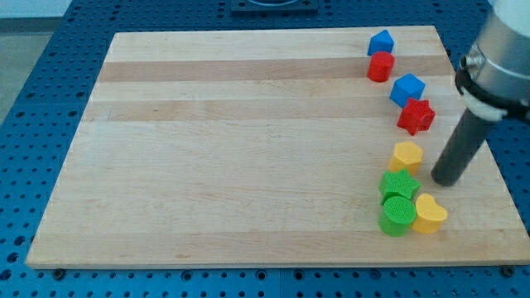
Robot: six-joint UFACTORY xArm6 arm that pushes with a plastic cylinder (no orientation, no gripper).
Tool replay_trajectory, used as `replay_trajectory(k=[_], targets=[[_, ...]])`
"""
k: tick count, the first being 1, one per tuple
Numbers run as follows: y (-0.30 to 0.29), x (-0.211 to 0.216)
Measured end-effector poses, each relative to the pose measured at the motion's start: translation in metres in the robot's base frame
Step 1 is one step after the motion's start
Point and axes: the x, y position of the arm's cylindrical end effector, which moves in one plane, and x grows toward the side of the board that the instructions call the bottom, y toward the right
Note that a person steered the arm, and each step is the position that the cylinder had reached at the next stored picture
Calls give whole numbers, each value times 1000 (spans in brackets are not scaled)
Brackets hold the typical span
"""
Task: Slide the yellow hexagon to the bottom left side of the red star
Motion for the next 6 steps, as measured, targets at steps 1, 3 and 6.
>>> replay_trajectory(k=[1, 3, 6], targets=[[-20, -1], [-17, -56], [-47, -12]])
